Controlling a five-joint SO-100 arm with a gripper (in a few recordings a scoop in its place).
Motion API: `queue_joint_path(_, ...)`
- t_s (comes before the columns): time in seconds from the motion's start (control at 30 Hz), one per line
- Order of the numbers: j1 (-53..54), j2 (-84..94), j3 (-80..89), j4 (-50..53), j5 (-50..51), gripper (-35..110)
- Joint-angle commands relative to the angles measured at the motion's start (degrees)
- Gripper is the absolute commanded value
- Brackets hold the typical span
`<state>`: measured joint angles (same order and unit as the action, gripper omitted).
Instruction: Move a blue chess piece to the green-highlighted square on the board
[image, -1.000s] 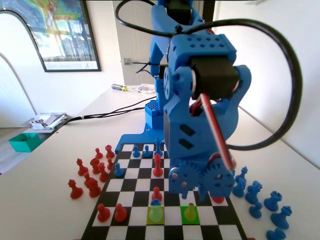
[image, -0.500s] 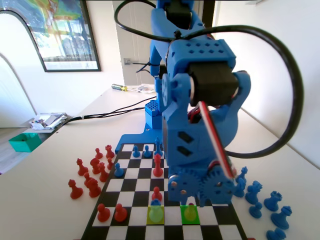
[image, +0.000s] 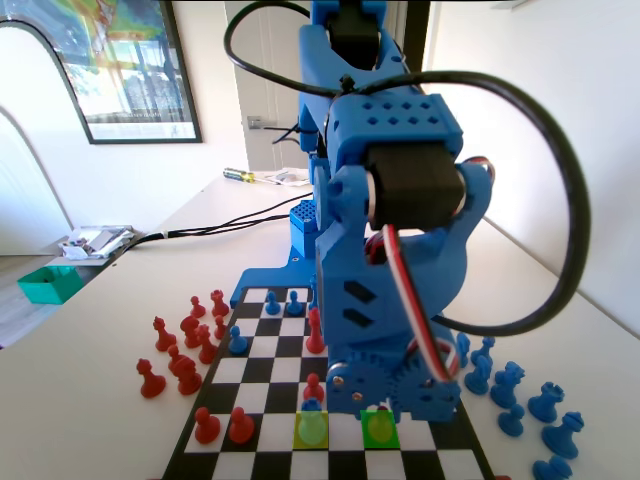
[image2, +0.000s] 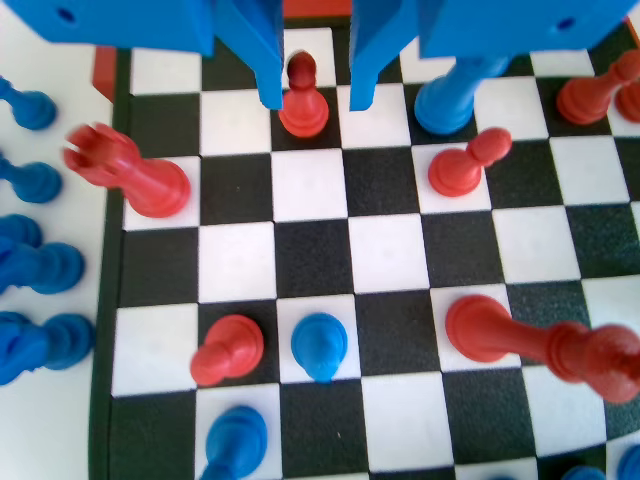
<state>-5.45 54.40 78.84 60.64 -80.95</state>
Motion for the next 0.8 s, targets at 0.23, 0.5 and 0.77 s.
queue_joint_path(0.23,-0.6,0.4,-4.0,0.3,-0.8,12)
queue_joint_path(0.5,-1.0,0.4,-4.3,0.4,-0.8,9)
queue_joint_path(0.77,-1.2,0.4,-4.0,1.1,-1.7,1)
